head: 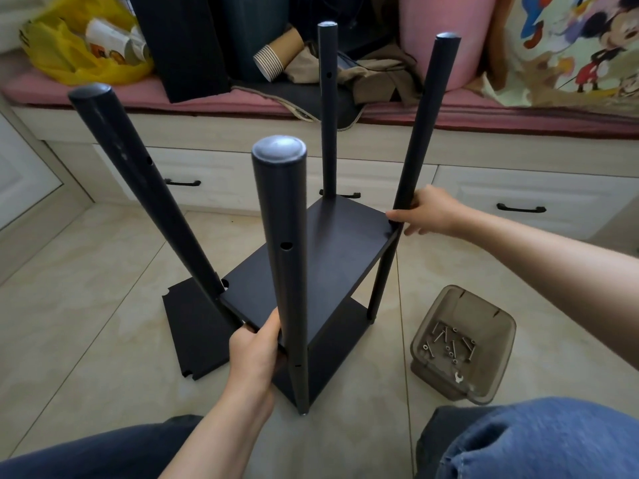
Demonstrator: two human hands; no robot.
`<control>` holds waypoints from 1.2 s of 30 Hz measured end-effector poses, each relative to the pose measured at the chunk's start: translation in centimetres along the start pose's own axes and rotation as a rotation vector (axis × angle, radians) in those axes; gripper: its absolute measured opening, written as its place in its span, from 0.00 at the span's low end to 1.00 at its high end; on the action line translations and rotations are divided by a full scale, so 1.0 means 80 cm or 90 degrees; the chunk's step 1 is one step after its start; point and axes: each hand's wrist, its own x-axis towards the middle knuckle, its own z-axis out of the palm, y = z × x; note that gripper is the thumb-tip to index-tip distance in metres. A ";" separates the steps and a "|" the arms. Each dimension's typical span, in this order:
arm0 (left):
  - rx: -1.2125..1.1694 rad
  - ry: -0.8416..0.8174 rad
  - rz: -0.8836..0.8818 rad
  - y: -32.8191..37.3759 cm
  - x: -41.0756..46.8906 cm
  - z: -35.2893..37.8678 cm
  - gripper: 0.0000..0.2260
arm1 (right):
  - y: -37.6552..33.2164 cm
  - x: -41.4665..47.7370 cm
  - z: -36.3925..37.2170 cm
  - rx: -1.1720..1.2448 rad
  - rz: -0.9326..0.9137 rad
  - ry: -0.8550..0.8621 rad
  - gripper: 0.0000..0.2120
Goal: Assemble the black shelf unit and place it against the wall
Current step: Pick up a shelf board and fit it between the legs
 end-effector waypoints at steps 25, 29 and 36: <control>-0.069 -0.022 -0.070 -0.003 0.008 0.042 0.20 | -0.055 -0.138 0.007 0.079 -0.123 -0.202 0.17; -0.081 -0.119 -0.105 -0.005 0.002 0.060 0.19 | -0.079 -0.174 0.011 0.159 -0.181 -0.337 0.19; -0.105 -0.321 -0.077 -0.010 -0.008 0.070 0.16 | -0.067 -0.182 0.021 0.126 -0.234 -0.199 0.09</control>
